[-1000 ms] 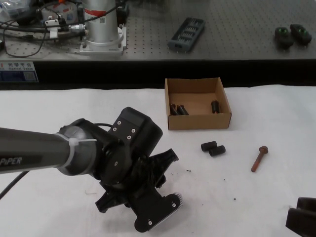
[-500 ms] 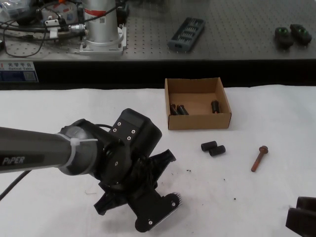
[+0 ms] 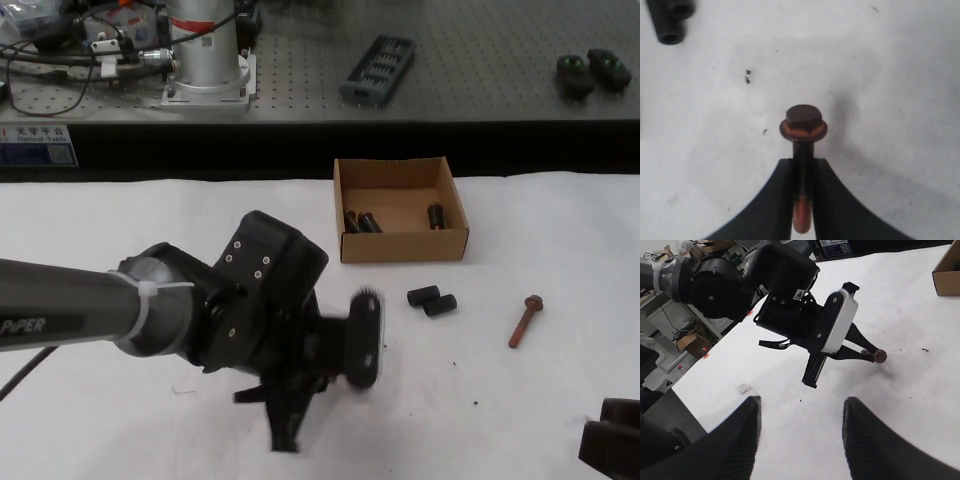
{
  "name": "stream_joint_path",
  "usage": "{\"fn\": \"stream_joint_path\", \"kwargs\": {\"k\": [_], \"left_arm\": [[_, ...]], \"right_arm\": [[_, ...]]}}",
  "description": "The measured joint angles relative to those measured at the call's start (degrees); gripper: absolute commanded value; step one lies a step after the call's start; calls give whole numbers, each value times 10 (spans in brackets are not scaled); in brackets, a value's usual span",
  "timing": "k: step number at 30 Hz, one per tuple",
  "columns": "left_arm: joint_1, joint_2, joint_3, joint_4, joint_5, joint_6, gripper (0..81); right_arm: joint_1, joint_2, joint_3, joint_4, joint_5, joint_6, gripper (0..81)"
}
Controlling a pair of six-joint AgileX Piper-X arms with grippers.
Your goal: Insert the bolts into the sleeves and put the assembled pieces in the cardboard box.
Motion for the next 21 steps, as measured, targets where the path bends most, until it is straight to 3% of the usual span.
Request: {"fn": "stream_joint_path", "kwargs": {"k": [14,21], "left_arm": [[0,-49,0,-25,11,-428,6],[0,-91,0,-28,72,-588,6]], "right_arm": [[0,0,0,11,67,-10,389],[0,0,-3,15,79,-13,389]]}}
